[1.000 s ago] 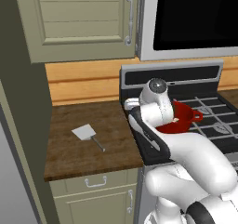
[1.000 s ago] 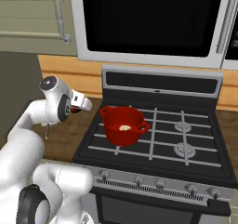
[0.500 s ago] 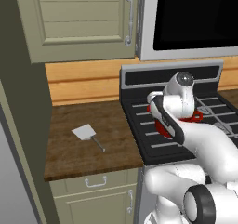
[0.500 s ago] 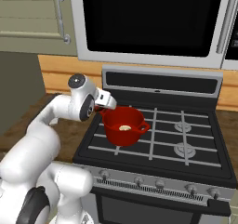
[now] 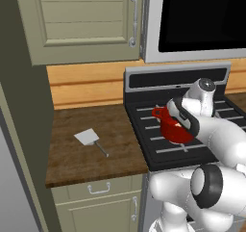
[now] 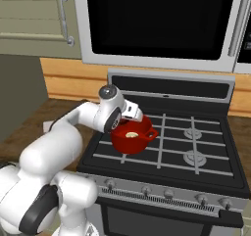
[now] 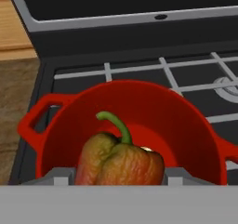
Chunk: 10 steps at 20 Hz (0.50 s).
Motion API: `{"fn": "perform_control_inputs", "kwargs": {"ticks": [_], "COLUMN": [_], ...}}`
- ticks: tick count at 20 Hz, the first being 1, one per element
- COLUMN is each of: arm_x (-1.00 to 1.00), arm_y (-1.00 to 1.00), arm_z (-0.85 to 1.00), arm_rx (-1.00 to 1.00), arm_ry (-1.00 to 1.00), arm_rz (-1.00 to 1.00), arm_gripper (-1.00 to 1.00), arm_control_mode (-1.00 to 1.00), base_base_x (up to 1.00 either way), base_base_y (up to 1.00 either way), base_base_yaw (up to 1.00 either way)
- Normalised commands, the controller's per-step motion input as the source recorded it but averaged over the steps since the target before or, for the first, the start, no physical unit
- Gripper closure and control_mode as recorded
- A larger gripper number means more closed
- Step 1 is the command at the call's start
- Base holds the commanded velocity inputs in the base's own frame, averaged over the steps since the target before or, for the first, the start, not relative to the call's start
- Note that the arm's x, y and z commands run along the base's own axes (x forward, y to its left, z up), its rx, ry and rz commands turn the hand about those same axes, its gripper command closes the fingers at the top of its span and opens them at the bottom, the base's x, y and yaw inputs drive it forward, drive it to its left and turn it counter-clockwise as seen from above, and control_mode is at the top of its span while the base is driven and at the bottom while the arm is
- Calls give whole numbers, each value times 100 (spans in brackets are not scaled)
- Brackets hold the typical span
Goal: Put the mushroom and bell pepper in the pot. Retrieve the spatula and lightly stir the vegetables in the pot.
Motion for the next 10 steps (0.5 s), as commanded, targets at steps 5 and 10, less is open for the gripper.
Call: {"fn": "perform_control_inputs", "kwargs": {"ticks": [5,10], "arm_x": [0,0], "arm_y": [-19,-3], "arm_z": [-50,-52], "arm_rx": [0,-1], "arm_ry": [3,5], "arm_rz": [0,0], "arm_gripper": [100,100], "arm_control_mode": [-100,-100], "base_base_x": [0,0], "base_base_y": [0,0], "base_base_yaw": [0,0]}}
